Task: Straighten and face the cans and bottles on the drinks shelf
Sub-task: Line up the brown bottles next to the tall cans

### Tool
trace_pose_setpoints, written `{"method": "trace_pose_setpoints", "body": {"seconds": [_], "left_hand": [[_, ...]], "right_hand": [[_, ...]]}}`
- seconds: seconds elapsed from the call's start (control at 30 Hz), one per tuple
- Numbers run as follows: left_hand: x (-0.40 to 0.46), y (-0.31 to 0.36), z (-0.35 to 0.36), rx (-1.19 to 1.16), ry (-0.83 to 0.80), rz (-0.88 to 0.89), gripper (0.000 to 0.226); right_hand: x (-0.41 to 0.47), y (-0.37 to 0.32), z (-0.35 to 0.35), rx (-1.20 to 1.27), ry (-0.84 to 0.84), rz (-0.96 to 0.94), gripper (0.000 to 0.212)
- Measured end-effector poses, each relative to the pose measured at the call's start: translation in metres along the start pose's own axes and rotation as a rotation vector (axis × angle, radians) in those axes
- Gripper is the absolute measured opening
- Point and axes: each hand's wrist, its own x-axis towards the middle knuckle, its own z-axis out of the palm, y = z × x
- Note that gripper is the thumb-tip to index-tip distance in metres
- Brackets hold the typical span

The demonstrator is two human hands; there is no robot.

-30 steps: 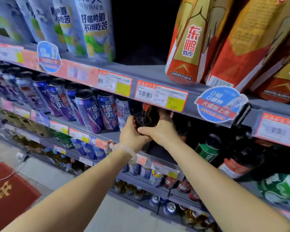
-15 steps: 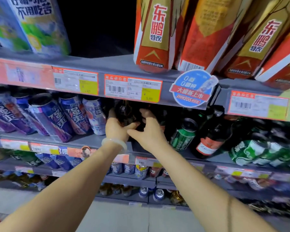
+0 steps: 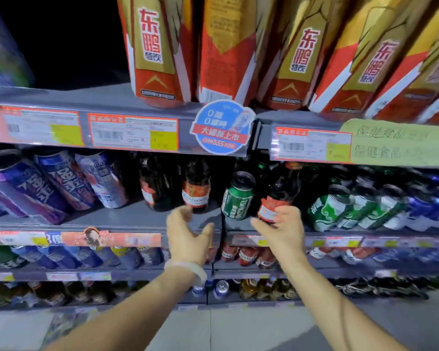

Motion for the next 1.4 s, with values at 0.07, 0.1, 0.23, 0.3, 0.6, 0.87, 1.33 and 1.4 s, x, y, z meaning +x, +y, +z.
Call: {"method": "trace_pose_setpoints", "body": {"seconds": [0.07, 0.1, 0.23, 0.3, 0.6, 0.87, 1.33, 1.4], "left_hand": [[-0.002, 0.012, 0.023, 0.043, -0.177, 0.032, 0.067], [0.000, 0.018, 0.033, 0.057, -0.223, 0.050, 0.076], [0.014, 0.040, 0.063, 0.130, -0.233, 0.035, 0.087], [0.022, 0.045, 0.069, 0.176, -0.202, -0.014, 0.077], [0.029, 0.042, 0.088, 0.171, -0.115, 0.009, 0.079], [0.020, 0.055, 0.132, 0.167, -0.164, 0.019, 0.074], [-0.028, 0.049, 0.112, 0.087, -0.469, 0.179, 0.080], [-0.041, 0.050, 0.100, -0.047, -0.517, 0.182, 0.078]], "right_hand": [[0.015, 0.004, -0.011, 0.035, 0.083, 0.044, 0.065], [0.023, 0.004, -0.015, 0.051, 0.114, 0.066, 0.080], [0.049, -0.004, -0.025, 0.031, 0.111, -0.022, 0.101], [0.055, -0.007, -0.028, 0.009, 0.008, -0.059, 0.108], [0.060, 0.000, -0.048, 0.044, -0.122, -0.161, 0.086], [0.051, 0.027, -0.087, 0.096, -0.139, -0.246, 0.074], [0.037, 0.020, -0.099, 0.071, -0.315, -0.315, 0.076], [0.032, 0.015, -0.085, 0.073, -0.349, -0.309, 0.079]]}}
